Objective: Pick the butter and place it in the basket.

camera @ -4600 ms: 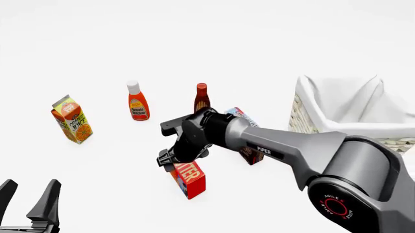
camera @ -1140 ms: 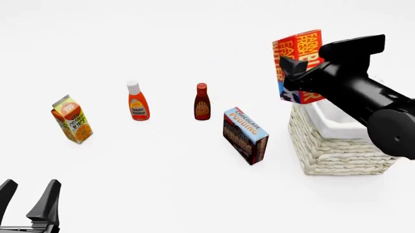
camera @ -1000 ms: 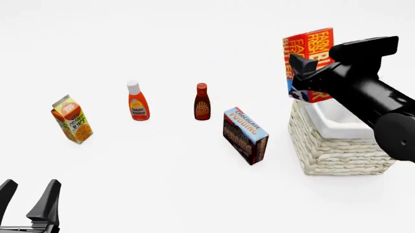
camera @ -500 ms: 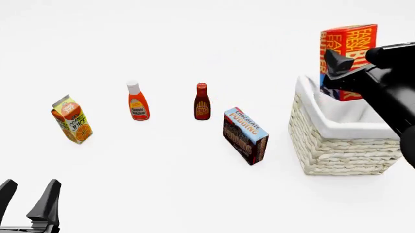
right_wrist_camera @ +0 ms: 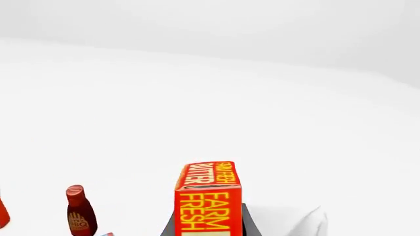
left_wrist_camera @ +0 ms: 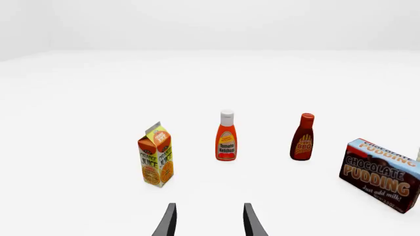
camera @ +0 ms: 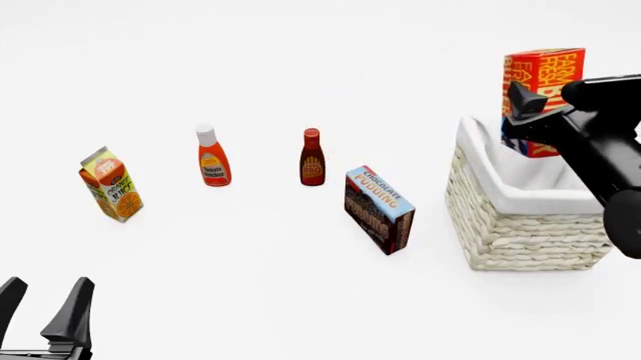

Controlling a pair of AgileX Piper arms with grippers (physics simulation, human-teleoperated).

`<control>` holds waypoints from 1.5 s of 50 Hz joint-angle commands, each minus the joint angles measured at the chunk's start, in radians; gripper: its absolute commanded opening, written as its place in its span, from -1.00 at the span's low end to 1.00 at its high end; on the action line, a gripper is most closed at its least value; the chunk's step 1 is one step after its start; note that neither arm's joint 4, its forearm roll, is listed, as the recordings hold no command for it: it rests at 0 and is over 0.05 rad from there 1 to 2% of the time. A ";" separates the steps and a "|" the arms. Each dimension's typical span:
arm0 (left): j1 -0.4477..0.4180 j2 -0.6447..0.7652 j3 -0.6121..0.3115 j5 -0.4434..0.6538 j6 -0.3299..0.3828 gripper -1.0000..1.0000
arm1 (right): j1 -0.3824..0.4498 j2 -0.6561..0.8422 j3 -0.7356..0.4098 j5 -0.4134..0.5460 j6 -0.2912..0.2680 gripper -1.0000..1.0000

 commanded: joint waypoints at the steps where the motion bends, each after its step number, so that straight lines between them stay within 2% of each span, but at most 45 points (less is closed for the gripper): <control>1: 0.000 0.000 0.000 0.000 0.000 1.00 | -0.034 0.046 -0.024 -0.044 0.024 -1.00; 21: 0.000 0.000 0.000 0.000 0.000 1.00 | -0.082 0.096 -0.012 -0.103 0.027 -1.00; 36: 0.000 0.000 0.000 0.000 0.000 1.00 | -0.110 0.111 -0.029 -0.106 0.065 -1.00; 53: 0.000 0.000 0.000 0.000 0.000 1.00 | -0.130 0.132 -0.037 -0.107 0.056 -1.00; 66: 0.000 0.000 0.000 0.000 0.000 1.00 | -0.151 0.159 -0.024 -0.128 0.086 -1.00; 67: 0.000 0.000 0.000 0.000 0.000 1.00 | -0.161 0.143 -0.008 -0.146 0.102 -1.00; 69: 0.000 0.000 0.000 0.000 0.000 1.00 | -0.157 0.148 -0.019 -0.128 0.087 -1.00; 75: 0.000 0.000 0.000 0.000 0.000 1.00 | -0.157 0.148 -0.019 -0.128 0.087 -1.00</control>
